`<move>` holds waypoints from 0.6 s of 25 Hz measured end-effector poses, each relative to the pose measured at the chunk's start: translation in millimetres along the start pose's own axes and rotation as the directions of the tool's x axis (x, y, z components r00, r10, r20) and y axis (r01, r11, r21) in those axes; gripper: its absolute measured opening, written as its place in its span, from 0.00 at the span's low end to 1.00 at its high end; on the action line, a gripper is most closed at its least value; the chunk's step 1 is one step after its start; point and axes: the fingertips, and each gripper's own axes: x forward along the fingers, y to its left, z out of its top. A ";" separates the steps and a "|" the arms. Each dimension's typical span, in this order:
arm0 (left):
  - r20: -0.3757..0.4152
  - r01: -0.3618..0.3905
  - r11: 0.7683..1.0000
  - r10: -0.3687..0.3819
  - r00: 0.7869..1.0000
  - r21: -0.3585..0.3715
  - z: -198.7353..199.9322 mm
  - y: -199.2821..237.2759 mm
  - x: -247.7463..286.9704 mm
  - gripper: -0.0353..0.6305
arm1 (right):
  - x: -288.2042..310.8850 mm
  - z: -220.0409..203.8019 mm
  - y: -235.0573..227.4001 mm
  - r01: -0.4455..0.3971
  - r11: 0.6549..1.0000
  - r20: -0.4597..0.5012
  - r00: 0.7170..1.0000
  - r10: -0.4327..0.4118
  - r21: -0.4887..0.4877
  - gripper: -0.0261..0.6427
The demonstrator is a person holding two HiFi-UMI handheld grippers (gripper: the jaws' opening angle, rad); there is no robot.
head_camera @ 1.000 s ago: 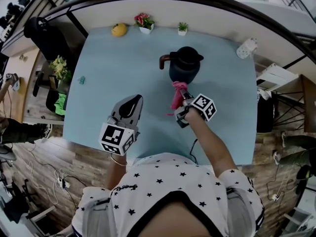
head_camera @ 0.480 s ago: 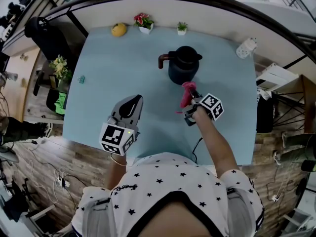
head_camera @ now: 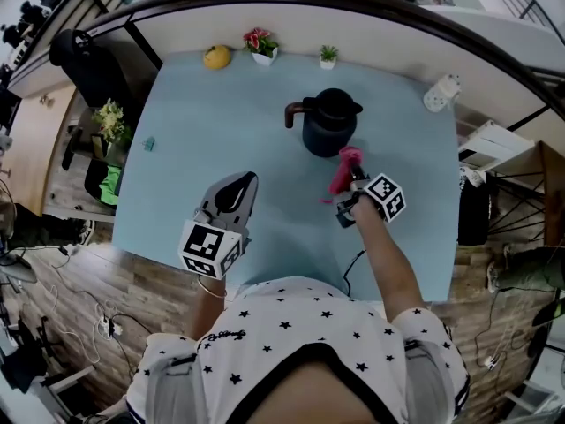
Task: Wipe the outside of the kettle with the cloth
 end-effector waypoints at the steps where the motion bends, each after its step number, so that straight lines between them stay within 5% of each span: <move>1: 0.000 0.002 1.000 -0.002 1.000 0.003 0.7 -0.8 0.3 0.10 | -2.9 3.1 4.9 -0.023 1.000 0.008 1.000 0.023 -0.014 0.21; 8: 0.012 0.019 1.000 -0.020 1.000 0.023 7.8 -7.6 -2.1 0.10 | -51.3 27.8 69.3 -0.215 0.960 0.049 0.973 0.227 -0.177 0.21; 15: 0.041 0.019 0.999 -0.021 0.999 0.050 19.6 -11.0 -8.6 0.10 | -106.0 27.5 145.3 -0.345 0.836 0.050 0.914 0.402 -0.428 0.21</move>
